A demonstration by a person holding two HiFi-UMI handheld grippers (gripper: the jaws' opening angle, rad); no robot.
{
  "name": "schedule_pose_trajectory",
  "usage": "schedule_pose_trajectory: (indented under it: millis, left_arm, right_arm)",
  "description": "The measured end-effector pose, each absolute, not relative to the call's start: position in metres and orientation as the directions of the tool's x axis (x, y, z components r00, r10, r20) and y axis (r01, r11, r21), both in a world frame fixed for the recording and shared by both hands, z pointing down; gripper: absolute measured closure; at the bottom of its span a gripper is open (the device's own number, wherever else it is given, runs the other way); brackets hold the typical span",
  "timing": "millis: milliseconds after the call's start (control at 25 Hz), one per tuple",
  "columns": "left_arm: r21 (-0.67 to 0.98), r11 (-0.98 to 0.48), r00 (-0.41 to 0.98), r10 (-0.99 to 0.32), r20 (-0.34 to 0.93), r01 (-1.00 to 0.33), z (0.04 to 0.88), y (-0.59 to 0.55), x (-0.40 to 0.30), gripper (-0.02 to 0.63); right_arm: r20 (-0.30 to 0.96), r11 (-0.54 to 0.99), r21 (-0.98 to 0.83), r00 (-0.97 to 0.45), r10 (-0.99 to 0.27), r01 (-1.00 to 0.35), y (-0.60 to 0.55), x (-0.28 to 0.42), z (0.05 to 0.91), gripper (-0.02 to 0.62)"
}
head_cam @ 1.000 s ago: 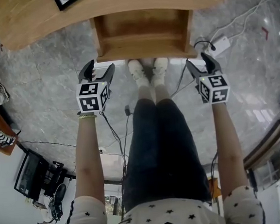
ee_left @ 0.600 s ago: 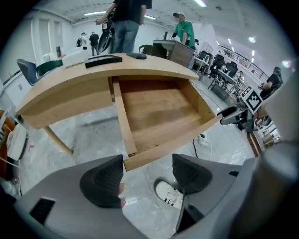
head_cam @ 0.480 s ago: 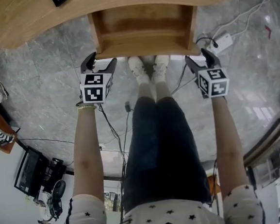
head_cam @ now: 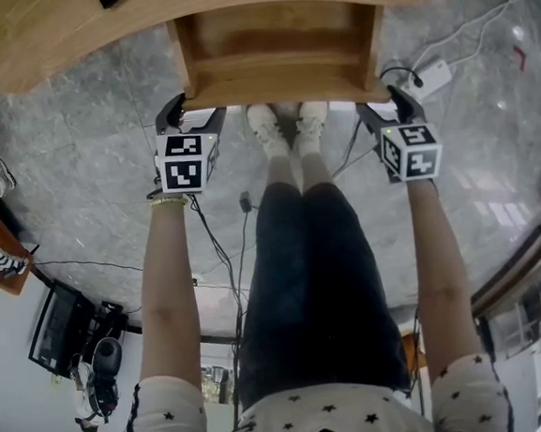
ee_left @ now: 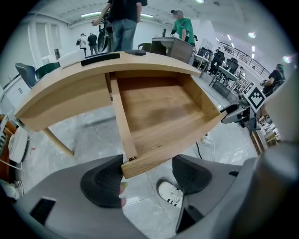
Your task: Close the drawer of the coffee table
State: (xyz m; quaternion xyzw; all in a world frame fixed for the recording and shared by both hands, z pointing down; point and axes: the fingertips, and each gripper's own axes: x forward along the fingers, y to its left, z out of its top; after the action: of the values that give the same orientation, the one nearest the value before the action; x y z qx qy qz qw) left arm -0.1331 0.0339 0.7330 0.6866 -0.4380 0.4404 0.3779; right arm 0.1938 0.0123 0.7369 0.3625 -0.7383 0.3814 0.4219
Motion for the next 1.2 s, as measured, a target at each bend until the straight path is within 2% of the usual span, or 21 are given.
schedule_pose_trajectory:
  millis: [1200]
  left_arm:
    - [0.145, -0.304, 0.226, -0.252, 0.941, -0.942, 0.718, 0.031, -0.132, 0.282]
  right_arm:
    - [0.915, 0.401, -0.252, -0.352, -0.197, -0.881, 0.009, 0.196, 0.722, 0.287]
